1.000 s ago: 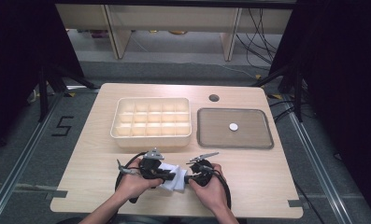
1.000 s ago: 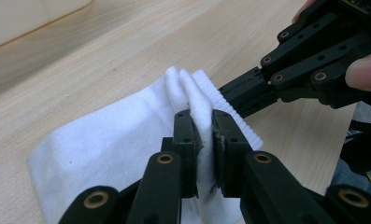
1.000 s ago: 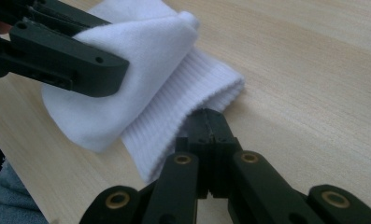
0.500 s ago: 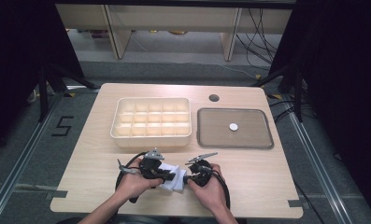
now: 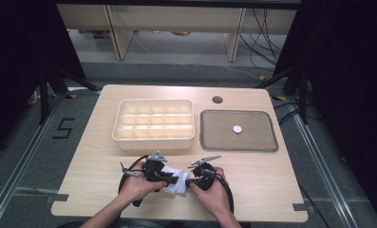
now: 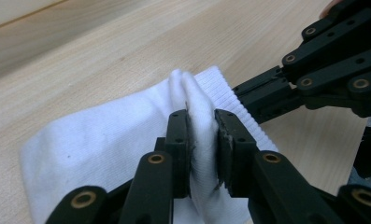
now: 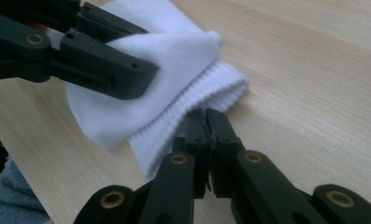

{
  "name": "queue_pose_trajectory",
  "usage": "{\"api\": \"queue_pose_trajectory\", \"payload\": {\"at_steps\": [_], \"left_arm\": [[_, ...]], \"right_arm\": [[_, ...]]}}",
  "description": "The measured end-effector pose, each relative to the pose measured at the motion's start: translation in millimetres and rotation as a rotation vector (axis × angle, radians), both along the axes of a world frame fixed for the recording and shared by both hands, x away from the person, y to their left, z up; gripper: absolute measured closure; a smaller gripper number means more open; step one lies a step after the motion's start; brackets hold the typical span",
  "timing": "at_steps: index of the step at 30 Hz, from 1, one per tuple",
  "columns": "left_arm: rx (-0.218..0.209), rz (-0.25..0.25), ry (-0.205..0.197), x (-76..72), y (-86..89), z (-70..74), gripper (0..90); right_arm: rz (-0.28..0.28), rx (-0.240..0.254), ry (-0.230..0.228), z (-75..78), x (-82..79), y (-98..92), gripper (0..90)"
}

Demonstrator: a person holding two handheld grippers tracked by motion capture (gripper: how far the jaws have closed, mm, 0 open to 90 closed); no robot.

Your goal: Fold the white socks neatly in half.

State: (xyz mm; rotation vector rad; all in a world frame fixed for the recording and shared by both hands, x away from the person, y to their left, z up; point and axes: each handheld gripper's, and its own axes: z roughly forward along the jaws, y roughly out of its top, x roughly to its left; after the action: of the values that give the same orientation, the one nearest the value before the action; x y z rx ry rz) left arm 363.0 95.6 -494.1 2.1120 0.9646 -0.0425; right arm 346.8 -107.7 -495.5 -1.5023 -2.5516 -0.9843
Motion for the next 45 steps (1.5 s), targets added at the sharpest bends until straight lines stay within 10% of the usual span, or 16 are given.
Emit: {"api": "queue_pose_trajectory", "payload": {"at_steps": [15, 22, 29, 36, 39, 45], "left_arm": [[-0.082, 0.028, 0.027, 0.3, 4.2, 17.2, 58.2], [-0.144, 0.062, 0.072, -4.5, 19.8, 22.7, 69.0], [-0.063, 0.057, 0.095, -1.1, 14.2, 12.6, 84.1], [-0.119, 0.034, 0.105, -0.7, 14.6, 21.3, 85.3], [-0.094, 0.068, 0.052, 2.8, 24.2, 30.5, 86.7], [-0.073, 0.064, 0.099, 5.2, 23.3, 18.0, 87.1]], "right_arm": [[0.022, 0.023, -0.018, 5.8, -4.2, -6.9, 84.9], [0.005, 0.044, -0.037, 15.8, -8.3, -18.7, 83.8], [-0.031, 0.034, -0.018, 17.1, -10.6, -24.8, 83.7], [-0.050, 0.019, -0.026, 17.5, -8.5, -28.4, 83.8], [-0.050, 0.018, -0.026, 17.3, -8.5, -28.4, 83.7], [-0.050, 0.009, -0.030, 15.6, -7.9, -26.4, 83.6]]}}
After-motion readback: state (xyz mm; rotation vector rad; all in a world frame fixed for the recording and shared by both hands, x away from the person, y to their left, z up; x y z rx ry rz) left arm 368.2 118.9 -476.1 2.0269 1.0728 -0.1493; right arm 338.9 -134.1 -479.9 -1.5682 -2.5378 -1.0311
